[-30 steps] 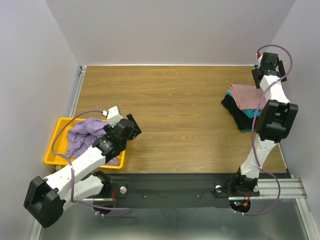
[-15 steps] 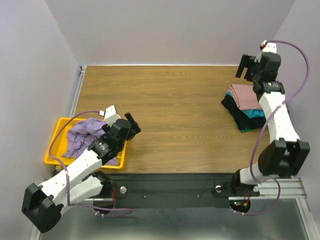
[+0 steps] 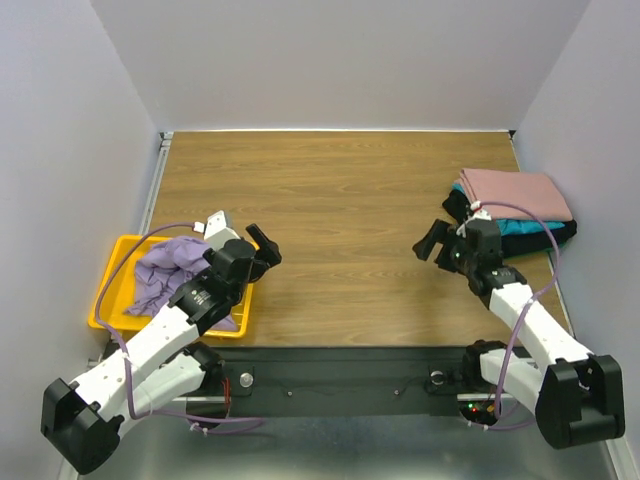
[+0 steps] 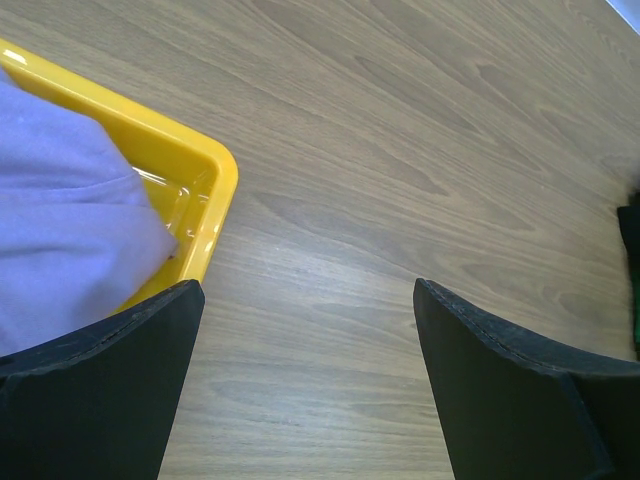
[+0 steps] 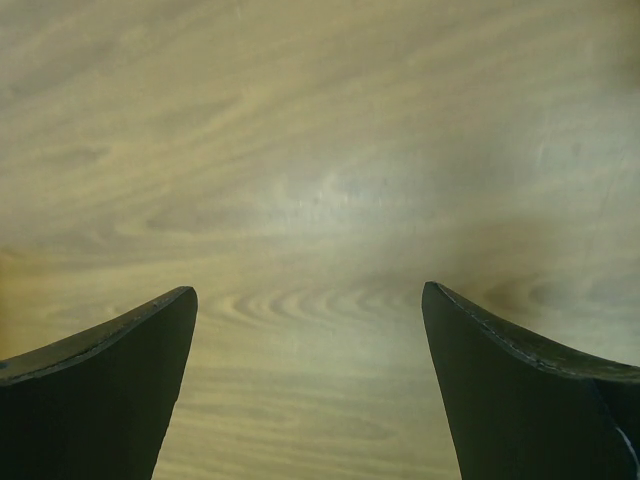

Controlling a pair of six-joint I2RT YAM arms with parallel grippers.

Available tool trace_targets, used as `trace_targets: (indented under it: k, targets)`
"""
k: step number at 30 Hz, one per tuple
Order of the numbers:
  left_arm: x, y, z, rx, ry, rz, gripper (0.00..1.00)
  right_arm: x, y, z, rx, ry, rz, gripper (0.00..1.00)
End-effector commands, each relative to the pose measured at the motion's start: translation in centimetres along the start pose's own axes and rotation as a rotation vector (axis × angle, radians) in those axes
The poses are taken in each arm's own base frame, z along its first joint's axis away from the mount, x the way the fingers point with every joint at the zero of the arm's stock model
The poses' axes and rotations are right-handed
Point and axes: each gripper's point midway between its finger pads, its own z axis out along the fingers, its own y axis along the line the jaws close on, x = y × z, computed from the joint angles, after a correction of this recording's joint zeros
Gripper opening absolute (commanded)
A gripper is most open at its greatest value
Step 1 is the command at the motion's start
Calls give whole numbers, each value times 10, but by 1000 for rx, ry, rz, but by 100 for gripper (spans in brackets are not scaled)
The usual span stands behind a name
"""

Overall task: Fold and stack the t-shirts
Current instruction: Neatly place the folded tshirt to the corner

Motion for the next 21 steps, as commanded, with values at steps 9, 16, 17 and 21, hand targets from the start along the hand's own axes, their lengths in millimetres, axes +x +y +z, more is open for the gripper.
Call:
trace_targets:
  k: [9,16,17,21]
  targets:
    - [-15,-10,-3,52,-59,-39,99,-18,28,-21,-149,-156,78,100]
    - [-18,-11,-6,79,-86,-74,99,-30,23,-35,-134,-251,101,100]
    - [-18,-11,-6,81,-86,-75,99,-32,24,-38,-138,-268,99,100]
    - [-22,-9,-9,76,-100,-79,99,-31,23,-43,-146,-288,90,100]
